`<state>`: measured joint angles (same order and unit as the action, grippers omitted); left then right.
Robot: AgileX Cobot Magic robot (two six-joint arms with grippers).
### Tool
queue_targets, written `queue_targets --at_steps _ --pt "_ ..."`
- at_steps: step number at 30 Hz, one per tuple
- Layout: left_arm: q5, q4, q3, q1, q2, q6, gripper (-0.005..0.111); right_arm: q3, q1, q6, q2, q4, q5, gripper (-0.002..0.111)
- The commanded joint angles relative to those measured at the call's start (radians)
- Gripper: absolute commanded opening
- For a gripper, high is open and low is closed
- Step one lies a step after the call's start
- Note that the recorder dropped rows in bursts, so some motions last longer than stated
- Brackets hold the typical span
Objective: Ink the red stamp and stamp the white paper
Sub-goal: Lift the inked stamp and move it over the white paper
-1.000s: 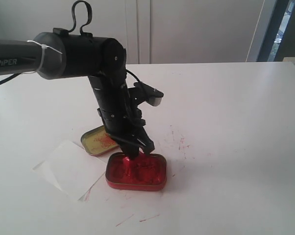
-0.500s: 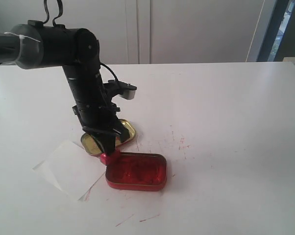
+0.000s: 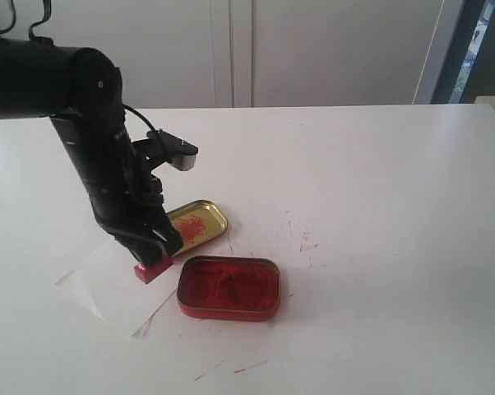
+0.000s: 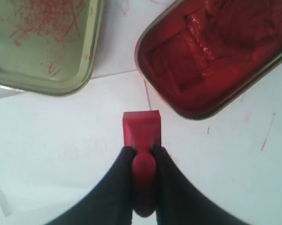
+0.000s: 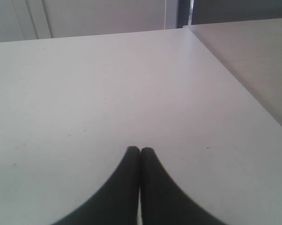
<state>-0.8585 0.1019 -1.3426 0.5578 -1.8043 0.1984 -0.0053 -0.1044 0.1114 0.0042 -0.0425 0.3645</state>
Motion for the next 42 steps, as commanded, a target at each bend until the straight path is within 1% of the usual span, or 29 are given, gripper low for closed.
queue_targets --at_steps 1,5,8,11,21,37,42 --pt "0.034 -0.014 0.088 -0.041 0.063 -0.023 0.000 0.005 0.004 -0.001 -0.004 -0.002 -0.015 0.000" --pt "0.051 -0.007 0.146 -0.120 0.091 -0.041 0.000 0.005 0.004 -0.001 -0.004 -0.002 -0.015 0.000" --pt "0.082 -0.002 0.177 -0.160 0.106 -0.053 0.000 0.005 0.004 -0.001 -0.004 -0.002 -0.015 0.000" --pt "0.084 -0.002 0.184 -0.184 0.122 -0.068 0.000 0.005 0.004 -0.001 -0.004 -0.002 -0.015 0.000" --pt "0.062 -0.002 0.202 -0.187 0.128 -0.068 0.000 0.005 0.004 -0.001 -0.004 -0.002 -0.015 0.000" --pt "0.080 0.009 0.206 -0.187 0.128 -0.067 0.000 0.005 0.004 -0.001 -0.004 -0.002 -0.015 0.000" --pt "0.088 0.009 0.202 -0.187 0.129 -0.009 0.000 0.005 0.004 -0.001 -0.004 -0.002 -0.015 0.000"
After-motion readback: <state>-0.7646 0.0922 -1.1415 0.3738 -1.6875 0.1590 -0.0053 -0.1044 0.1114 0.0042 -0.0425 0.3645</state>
